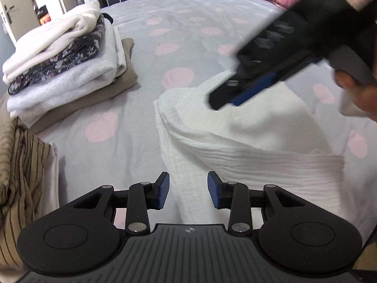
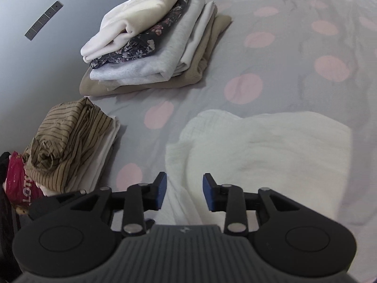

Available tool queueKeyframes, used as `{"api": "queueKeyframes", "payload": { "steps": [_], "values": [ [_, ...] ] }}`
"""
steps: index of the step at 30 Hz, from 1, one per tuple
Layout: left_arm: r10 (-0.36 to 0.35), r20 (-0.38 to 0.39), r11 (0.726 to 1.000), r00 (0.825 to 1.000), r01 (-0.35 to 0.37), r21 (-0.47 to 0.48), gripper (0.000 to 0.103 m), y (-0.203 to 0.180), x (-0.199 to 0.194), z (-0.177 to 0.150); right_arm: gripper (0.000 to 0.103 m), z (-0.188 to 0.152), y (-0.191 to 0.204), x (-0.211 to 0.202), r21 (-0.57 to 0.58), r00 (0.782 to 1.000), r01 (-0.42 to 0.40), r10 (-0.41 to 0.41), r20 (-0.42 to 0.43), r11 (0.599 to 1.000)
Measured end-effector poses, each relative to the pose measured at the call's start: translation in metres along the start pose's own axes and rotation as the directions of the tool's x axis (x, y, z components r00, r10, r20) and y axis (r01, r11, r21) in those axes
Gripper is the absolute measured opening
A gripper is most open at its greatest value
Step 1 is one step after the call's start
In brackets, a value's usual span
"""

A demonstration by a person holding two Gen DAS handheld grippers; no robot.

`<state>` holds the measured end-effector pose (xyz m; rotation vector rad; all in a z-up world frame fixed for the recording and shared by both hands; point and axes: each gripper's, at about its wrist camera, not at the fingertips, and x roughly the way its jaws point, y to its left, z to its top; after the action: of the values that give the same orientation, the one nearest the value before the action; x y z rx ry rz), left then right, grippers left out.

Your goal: Fold clothes

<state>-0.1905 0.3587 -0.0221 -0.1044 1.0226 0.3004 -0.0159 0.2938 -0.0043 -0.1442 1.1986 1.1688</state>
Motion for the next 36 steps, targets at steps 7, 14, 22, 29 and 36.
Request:
{"api": "queueKeyframes", "payload": {
  "steps": [7,14,22,29,36],
  "values": [
    [0.03,-0.08,1.0,0.996,-0.031,-0.004,0.034,-0.015,-0.009,-0.006,0.048,-0.051,-0.02,-0.03,0.025,0.999,0.035,-0.036,0.011,0.999],
    [0.058,-0.187,0.998,0.981,-0.058,0.008,0.034,-0.025,-0.004,-0.01,0.056,-0.101,-0.036,-0.054,0.06,0.998,0.058,-0.06,0.019,0.997],
    [0.043,-0.276,0.999,0.96,-0.045,-0.001,0.022,-0.03,-0.004,-0.02,0.053,-0.135,-0.037,-0.053,0.093,0.998,0.016,-0.022,0.067,0.996],
    [0.044,-0.289,0.998,0.956,-0.052,-0.02,0.012,-0.021,-0.012,-0.019,0.012,-0.151,-0.013,-0.057,0.074,0.988,-0.076,0.065,0.142,0.994],
    [0.061,-0.258,0.997,0.964,-0.072,-0.035,0.011,-0.008,-0.026,-0.012,0.008,-0.153,0.04,-0.051,-0.039,0.972,-0.182,0.185,0.142,0.983]
  ]
}}
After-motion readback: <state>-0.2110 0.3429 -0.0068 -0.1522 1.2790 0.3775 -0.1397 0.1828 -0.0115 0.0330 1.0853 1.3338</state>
